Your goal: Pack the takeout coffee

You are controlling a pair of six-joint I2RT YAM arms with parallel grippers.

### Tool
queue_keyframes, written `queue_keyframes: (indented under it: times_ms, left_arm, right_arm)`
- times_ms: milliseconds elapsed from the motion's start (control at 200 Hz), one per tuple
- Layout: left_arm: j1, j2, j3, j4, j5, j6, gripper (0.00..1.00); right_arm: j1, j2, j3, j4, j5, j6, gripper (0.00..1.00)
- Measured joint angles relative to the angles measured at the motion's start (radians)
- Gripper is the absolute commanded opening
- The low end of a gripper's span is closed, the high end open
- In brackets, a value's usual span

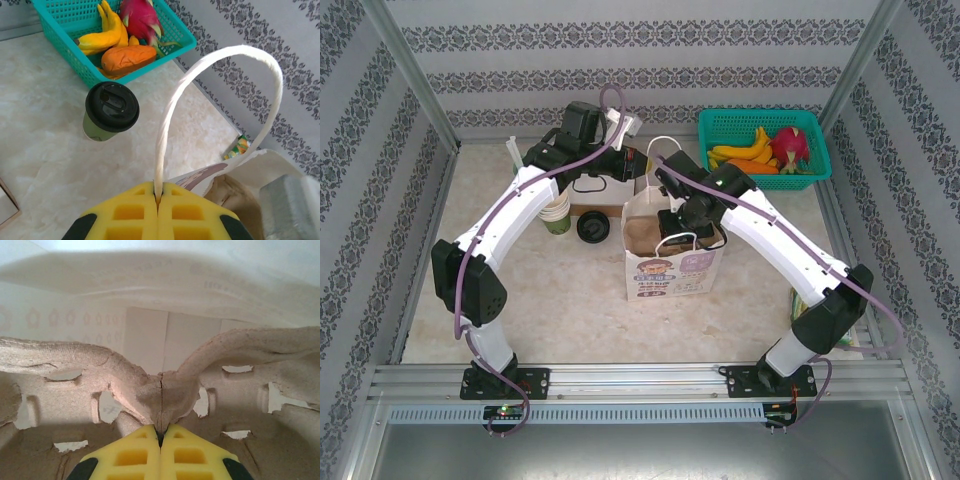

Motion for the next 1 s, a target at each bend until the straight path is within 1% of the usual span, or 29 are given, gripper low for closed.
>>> queue_keyframes:
  times_ms: [150, 295, 355, 420, 465, 555, 650, 699, 744, 824, 909, 999]
  left_arm:
    - [0.0, -0.024, -0.058, 0.062, -0.018, -0.037, 0.0]
    - [0.0, -0.056, -0.097, 0.105, -0.006, -0.047, 0.0]
    - [0.0, -0.064, -0.103, 0.113, 0.008, -0.046, 0.09]
    - [0.0, -0.07, -0.108, 0.116, 0.021, -0.037, 0.28]
    - [0.0, -0.074, -0.111, 0.114, 0.031, -0.021, 0.38]
    - [0.0, -0.095, -0.129, 0.113, 0.036, 0.01, 0.49]
    - [0.0, -0.15, -0.177, 0.108, 0.041, 0.055, 0.63]
    - [0.0, -0.188, -0.204, 0.104, 0.043, 0.071, 0.7]
    - [0.0, -0.231, -0.241, 0.114, 0.047, 0.092, 0.78]
    - [0.0, -0.327, -0.331, 0.145, 0.063, 0.119, 0.9]
    - [0.0, -0.426, -0.412, 0.165, 0.1, 0.153, 0.96]
    - [-0.005, -0.498, -0.452, 0.166, 0.148, 0.189, 0.97]
  right_arm:
    - [0.0, 0.042, 0.001, -0.011, -0.024, -0.002, 0.0]
    - [-0.021, 0.085, 0.001, -0.017, -0.055, -0.002, 0.0]
    - [-0.032, 0.095, 0.002, -0.018, -0.068, 0.001, 0.0]
    - [-0.039, 0.105, 0.01, -0.018, -0.076, 0.002, 0.0]
    - [-0.042, 0.109, 0.017, -0.019, -0.08, 0.002, 0.0]
    - [-0.046, 0.112, 0.026, -0.022, -0.083, 0.002, 0.0]
    - [-0.046, 0.113, 0.027, -0.029, -0.084, 0.002, 0.0]
    - [-0.046, 0.113, 0.027, -0.031, -0.084, 0.003, 0.0]
    - [-0.046, 0.114, 0.027, -0.031, -0.084, 0.006, 0.0]
    - [-0.046, 0.114, 0.027, -0.03, -0.084, 0.012, 0.0]
    - [-0.046, 0.115, 0.027, -0.029, -0.084, 0.019, 0.0]
    - [-0.046, 0.116, 0.027, -0.029, -0.084, 0.021, 0.0]
